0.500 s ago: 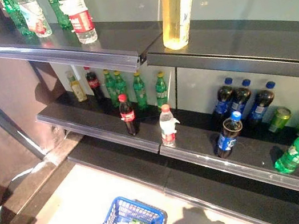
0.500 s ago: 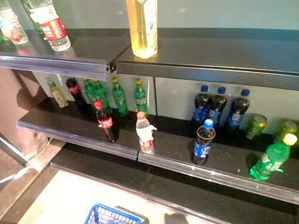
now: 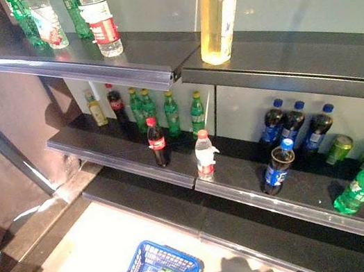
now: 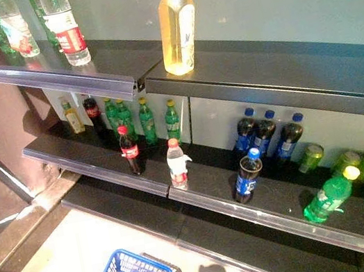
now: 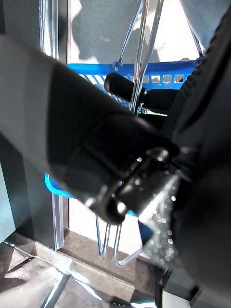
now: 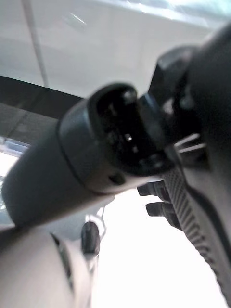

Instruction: Pick up the drink and place into the basket.

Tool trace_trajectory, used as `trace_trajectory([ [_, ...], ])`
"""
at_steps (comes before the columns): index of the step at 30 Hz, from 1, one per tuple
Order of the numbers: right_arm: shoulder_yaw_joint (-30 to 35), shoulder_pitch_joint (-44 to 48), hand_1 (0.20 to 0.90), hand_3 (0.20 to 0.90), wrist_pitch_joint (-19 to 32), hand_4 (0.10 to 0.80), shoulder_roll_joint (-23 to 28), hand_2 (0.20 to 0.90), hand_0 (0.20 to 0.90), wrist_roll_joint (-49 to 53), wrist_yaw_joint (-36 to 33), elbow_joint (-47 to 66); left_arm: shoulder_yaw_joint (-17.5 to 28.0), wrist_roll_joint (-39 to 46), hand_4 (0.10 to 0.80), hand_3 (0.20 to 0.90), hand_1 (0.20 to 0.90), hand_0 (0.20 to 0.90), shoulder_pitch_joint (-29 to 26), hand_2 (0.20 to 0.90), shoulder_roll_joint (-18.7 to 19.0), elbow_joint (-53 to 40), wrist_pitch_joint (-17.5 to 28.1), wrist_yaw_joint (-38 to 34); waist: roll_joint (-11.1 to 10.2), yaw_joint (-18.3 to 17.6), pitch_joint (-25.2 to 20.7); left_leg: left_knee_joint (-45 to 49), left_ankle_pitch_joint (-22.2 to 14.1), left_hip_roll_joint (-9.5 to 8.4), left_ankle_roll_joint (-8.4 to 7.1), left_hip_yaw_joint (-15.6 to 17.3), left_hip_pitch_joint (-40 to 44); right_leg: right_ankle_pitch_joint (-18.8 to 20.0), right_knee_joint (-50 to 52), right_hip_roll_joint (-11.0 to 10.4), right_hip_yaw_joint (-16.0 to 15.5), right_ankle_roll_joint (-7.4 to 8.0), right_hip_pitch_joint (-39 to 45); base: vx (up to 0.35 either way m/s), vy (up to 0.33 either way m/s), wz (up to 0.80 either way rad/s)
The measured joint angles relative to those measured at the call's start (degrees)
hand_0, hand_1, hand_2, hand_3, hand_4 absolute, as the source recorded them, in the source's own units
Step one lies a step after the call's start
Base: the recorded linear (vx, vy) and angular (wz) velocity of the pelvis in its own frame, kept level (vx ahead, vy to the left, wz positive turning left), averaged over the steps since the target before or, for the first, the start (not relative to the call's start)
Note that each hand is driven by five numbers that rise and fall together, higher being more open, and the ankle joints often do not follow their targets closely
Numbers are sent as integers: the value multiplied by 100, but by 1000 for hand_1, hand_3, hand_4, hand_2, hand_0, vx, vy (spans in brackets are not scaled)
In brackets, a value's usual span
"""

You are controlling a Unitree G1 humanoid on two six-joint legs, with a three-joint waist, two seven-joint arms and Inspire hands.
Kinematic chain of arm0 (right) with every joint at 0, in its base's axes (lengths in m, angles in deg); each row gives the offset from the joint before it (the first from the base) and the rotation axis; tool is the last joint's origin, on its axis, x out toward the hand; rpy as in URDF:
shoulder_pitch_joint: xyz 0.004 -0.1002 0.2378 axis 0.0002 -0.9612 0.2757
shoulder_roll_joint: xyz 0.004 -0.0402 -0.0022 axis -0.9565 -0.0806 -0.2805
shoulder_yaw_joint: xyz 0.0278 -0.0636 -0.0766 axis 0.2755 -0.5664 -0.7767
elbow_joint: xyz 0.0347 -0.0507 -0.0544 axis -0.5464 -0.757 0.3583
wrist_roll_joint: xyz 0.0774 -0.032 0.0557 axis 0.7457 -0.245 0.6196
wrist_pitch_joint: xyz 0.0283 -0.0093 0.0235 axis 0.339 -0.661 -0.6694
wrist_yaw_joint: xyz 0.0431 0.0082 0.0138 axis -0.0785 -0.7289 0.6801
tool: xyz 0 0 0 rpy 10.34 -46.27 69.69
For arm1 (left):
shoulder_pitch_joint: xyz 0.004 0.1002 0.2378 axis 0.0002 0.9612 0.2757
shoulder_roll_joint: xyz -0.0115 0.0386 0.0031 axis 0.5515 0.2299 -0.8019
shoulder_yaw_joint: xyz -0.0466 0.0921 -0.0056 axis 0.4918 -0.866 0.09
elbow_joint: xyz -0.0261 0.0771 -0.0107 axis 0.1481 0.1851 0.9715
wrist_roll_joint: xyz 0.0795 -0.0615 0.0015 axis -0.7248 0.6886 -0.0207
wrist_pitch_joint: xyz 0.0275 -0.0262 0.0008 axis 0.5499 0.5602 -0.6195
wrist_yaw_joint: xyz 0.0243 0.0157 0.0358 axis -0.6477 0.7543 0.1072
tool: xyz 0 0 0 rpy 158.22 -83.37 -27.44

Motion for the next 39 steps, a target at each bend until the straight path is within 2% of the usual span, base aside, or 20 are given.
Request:
trace_trajectory([
  [1,-60,-25,900,900,7,800,22,900,900,-19,-32,97,-7,0,100,200,300,300,1,300,0,-11,-2,-7,-1,-1,2,0,2,0,0,-4,-3,0,0,-2,-8,0,-2,-51,-29,6],
  [3,-387,-279,900,900,35,800,298,900,900,-184,-179,1138,-67,-5,100,200,300,300,25,300,16,-229,-102,-113,-12,-5,75,-1,18,-2,5,-17,-16,0,-2,-10,-34,1,-7,-52,-29,5],
  [4,-406,-295,900,900,51,800,328,900,900,-190,-197,1280,-84,-6,100,200,300,300,25,300,19,-248,-107,-115,-31,-11,83,0,21,-1,4,-21,-12,0,-2,-10,-38,1,0,-42,-25,4],
  [5,-468,-370,900,900,-79,800,450,900,900,-239,-331,1923,-116,-6,100,200,300,300,65,300,24,-400,-147,-171,-27,-19,129,-2,25,0,2,-25,-19,1,-2,-8,-49,0,-5,0,0,0],
  [8,-487,-495,900,900,-139,800,715,900,900,-431,-576,3068,-166,-49,100,200,300,300,187,300,22,-749,-192,-271,-35,-26,217,-2,28,3,1,-24,-26,2,-1,-6,-52,1,-6,0,0,0],
  [9,-488,-617,900,900,-146,800,953,900,900,-531,-766,3874,-190,-71,100,200,300,300,296,300,25,-980,-210,-319,-38,-32,263,-3,28,1,2,-25,-28,1,1,-8,-54,2,-9,0,0,0],
  [12,-446,-616,900,900,-112,800,1205,900,900,-739,-1122,4631,-188,-70,100,200,300,300,399,300,53,-1069,-214,-345,-85,-55,280,-4,27,1,3,-22,-29,1,11,-4,-53,2,-15,0,0,0],
  [17,-286,-620,900,900,-64,800,1420,900,900,-1303,-1686,5284,-180,-68,100,200,300,300,433,300,82,-1070,-212,-327,-121,-106,287,-7,23,-2,8,15,-25,-5,-2,-11,-47,10,-16,8,5,0],
  [27,386,-887,900,900,172,800,1562,900,900,-1308,-2438,6538,36,-73,100,200,300,300,559,300,16,-1107,-155,-216,-93,-170,295,-5,20,4,11,67,1,-4,-1,-2,-4,10,-31,29,7,-1],
  [31,467,-731,900,900,309,800,1562,900,900,-1308,-2680,6696,61,-70,100,200,300,300,614,300,-9,-1117,-108,-205,-86,-158,281,-2,18,8,12,185,3,8,2,3,59,-1,-93,37,-18,-15],
  [39,447,-688,900,900,227,800,1562,900,900,-1130,-3002,6698,-9,-70,100,200,300,300,600,300,-17,-1124,-115,-214,-7,-156,326,6,19,4,11,152,-1,15,35,40,59,-8,-93,5,-4,-1],
])
